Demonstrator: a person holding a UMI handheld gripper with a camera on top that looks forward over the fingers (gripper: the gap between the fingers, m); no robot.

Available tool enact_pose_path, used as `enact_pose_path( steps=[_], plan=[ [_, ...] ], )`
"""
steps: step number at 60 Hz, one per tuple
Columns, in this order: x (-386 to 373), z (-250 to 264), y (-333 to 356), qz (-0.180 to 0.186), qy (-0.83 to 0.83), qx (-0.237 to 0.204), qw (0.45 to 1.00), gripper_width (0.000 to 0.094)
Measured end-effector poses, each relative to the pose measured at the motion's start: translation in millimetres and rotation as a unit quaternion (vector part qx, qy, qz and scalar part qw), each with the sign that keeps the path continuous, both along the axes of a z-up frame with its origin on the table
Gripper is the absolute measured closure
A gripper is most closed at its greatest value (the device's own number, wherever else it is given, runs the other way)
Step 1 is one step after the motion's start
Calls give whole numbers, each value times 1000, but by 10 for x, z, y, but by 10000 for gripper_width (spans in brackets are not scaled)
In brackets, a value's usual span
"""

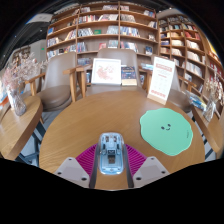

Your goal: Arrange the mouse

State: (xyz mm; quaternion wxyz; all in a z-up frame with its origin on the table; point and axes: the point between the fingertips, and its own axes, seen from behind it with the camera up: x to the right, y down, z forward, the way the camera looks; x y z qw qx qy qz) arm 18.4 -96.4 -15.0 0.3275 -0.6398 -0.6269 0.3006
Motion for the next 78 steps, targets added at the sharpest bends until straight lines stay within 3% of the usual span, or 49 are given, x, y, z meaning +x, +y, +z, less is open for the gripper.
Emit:
enact_pose_path(
  steps=[9,20,28,34,52,60,65,67,78],
  plan=[
    [-65,407,42,5,19,-23,1000,521],
    [-473,910,914,-16,68,18,997,520],
    [-696,731,1804,-67,56,37,995,521],
    [-782,518,2161,-80,40,28,996,522],
    [-805,96,2226,-58,19,12,998,520],
    [-801,37,2197,-61,17,-4,998,431],
    [-736,107,2195,-63,10,-5,998,170],
    [-698,190,2202,-65,17,-1,998,122],
    [-12,866,1972,-46,49,20,998,84]
  ],
)
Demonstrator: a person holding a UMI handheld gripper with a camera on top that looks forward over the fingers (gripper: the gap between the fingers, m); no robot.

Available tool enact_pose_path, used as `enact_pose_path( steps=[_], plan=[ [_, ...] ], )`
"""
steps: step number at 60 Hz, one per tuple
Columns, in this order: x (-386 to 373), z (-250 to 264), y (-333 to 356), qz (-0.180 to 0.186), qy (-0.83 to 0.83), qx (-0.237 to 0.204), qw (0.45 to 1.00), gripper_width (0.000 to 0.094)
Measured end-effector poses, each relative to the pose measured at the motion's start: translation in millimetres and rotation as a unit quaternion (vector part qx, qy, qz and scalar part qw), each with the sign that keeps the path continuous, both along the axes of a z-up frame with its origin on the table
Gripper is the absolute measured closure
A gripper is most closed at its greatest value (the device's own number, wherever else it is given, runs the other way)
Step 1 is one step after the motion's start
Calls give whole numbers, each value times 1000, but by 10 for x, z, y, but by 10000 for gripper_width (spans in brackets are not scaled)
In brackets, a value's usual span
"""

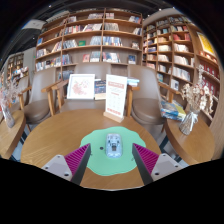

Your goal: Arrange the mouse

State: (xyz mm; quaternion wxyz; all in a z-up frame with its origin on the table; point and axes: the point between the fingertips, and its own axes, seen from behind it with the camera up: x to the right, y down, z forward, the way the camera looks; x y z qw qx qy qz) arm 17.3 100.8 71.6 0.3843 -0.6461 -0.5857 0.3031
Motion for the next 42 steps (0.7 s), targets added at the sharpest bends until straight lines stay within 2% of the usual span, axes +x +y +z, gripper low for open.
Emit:
enact_pose_path(
  steps=[8,20,34,42],
  plan=[
    [792,333,-235,9,12,1,1000,79],
    [1851,379,-523,21,7,1,1000,75],
    [2321,273,-645,33,0,-6,999,75],
    [2385,283,-693,43,6,5,999,74]
  ],
)
